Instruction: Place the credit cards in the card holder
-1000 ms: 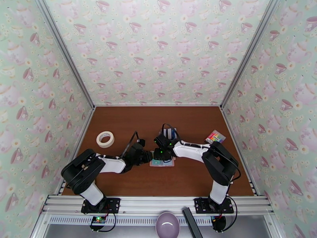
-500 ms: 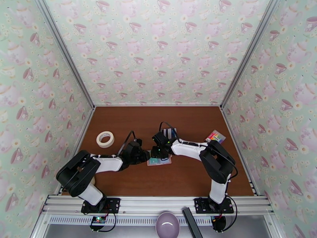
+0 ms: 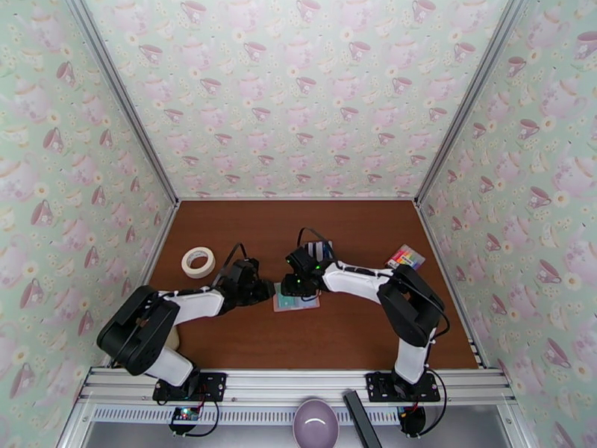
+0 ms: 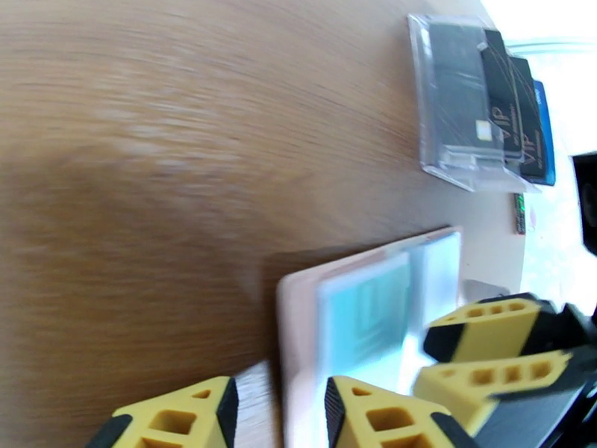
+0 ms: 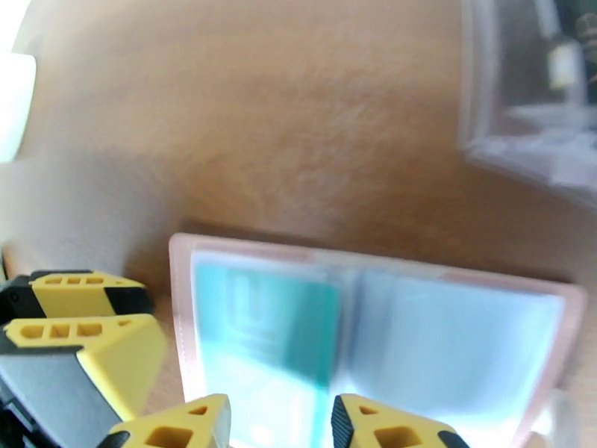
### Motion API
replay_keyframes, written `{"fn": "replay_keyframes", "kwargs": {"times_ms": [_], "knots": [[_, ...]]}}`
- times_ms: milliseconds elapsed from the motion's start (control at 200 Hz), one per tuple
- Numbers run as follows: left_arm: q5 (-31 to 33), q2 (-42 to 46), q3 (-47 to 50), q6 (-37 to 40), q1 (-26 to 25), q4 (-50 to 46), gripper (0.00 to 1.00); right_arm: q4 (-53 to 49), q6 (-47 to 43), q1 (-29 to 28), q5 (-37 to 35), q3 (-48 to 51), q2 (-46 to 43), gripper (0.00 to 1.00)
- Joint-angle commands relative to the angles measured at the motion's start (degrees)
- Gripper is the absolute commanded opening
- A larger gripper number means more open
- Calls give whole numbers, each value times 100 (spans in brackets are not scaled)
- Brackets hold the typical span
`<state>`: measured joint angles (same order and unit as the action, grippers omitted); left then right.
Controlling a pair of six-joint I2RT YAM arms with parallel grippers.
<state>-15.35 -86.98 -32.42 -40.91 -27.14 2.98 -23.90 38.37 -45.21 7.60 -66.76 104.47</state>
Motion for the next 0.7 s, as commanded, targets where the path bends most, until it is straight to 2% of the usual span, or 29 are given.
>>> {"fn": "replay_keyframes", "kwargs": {"times_ms": [0, 210, 381, 546, 696], "knots": [[319, 279, 133, 186, 56, -784, 38, -147, -247, 221, -184, 59, -324, 42], [200, 626, -53, 110, -386, -860, 35, -213, -420, 402, -188, 46, -254, 42], [358, 700, -188, -100, -894, -727, 35, -184, -471, 451, -187, 46, -92, 42], [453, 525, -326, -209, -1295, -459, 35, -175, -479, 465, -271, 89, -21, 42], [538, 152, -370, -213, -1456, -100, 35, -165, -498, 470, -254, 116, 65, 42]]}}
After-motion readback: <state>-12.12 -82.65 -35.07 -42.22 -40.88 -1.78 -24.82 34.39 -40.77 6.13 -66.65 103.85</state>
